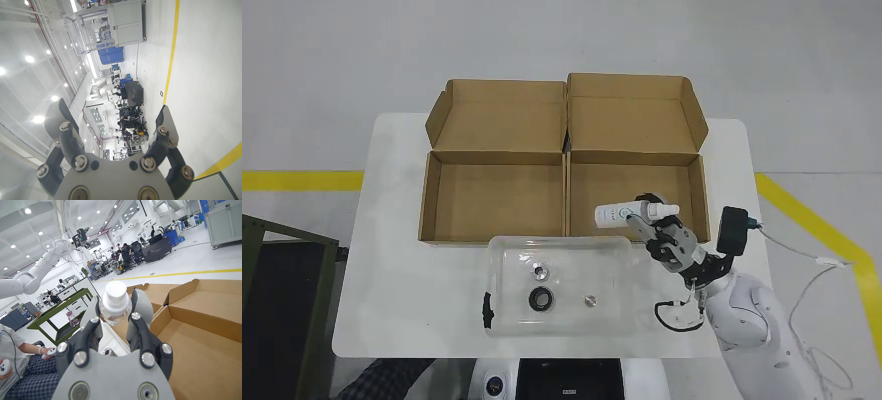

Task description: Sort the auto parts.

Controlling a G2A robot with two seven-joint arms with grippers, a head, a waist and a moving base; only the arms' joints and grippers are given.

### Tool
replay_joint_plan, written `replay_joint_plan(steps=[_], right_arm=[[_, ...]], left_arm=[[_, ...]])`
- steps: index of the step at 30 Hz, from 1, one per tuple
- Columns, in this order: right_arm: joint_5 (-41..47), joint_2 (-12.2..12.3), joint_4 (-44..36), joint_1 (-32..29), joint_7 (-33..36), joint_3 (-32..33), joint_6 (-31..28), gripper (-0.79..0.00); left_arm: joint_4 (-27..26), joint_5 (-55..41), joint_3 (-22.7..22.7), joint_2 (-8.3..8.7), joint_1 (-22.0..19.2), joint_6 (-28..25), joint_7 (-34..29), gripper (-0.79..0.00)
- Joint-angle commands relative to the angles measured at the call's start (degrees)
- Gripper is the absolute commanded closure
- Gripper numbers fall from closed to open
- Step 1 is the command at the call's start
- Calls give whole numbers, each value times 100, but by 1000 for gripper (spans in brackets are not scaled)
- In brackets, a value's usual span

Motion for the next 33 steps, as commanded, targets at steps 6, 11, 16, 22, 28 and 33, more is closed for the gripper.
replay_joint_plan(steps=[6, 11, 16, 22, 28, 33], right_arm=[[-746, -26, -113, 129, 32, -90, 565, 0], [-1366, -59, -101, 324, 93, -263, 1097, 0], [-1848, -99, 52, 650, 260, -497, 1509, 0], [-2552, -151, 309, 1145, 653, -811, 2014, 0], [-2756, -234, 770, 1724, 1094, -1198, 2236, 0], [-2822, -323, 1169, 2203, 1446, -1530, 2409, 0]], left_arm=[[0, 0, 0, 0, 0, 0, 0, -785], [0, 0, 0, 0, 0, 0, 0, -785], [0, 0, 0, 0, 0, 0, 0, -785], [0, 0, 0, 0, 0, 0, 0, -785], [0, 0, 0, 0, 0, 0, 0, -785], [0, 0, 0, 0, 0, 0, 0, -785]])
